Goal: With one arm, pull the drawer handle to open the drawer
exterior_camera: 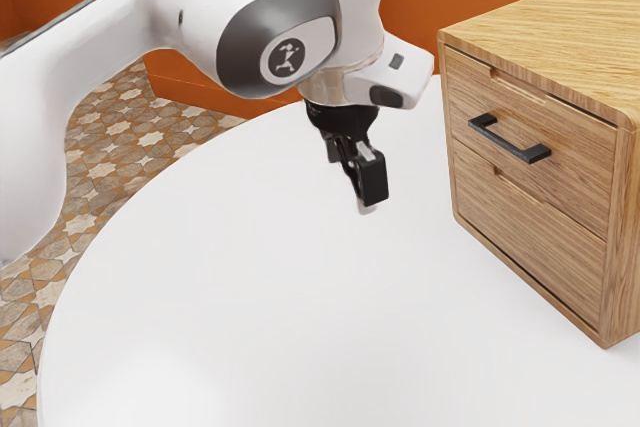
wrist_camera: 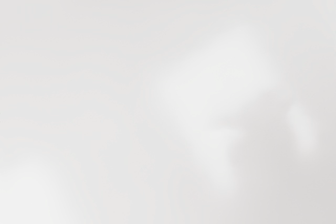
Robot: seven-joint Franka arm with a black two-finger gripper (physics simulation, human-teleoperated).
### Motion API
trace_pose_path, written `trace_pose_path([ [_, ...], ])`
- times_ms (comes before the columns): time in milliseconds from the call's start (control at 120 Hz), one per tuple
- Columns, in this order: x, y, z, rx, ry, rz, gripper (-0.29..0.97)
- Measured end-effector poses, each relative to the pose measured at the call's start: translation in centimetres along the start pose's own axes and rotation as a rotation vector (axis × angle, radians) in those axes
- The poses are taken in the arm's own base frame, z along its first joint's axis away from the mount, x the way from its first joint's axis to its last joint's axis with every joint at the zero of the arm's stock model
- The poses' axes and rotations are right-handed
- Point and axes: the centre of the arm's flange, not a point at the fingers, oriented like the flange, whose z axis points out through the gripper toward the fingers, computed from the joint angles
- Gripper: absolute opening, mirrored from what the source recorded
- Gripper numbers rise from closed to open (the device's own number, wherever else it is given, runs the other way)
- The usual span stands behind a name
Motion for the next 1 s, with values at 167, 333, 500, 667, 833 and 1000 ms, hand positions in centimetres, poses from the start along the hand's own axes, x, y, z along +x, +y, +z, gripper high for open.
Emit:
trace_pose_path([
  [167,-1.4,0.1,1.1,0.056,0.066,0.190,0.68],
  [333,-0.1,0.4,1.1,0.031,0.250,0.434,0.68],
  [500,1.4,2.3,0.6,0.078,0.368,0.679,0.68],
  [667,1.7,2.1,-0.7,0.166,0.415,0.866,0.68],
  [833,3.7,4.3,-1.1,0.225,0.434,1.062,0.68],
  [1000,4.2,4.3,-0.9,0.247,0.448,1.191,0.68],
])
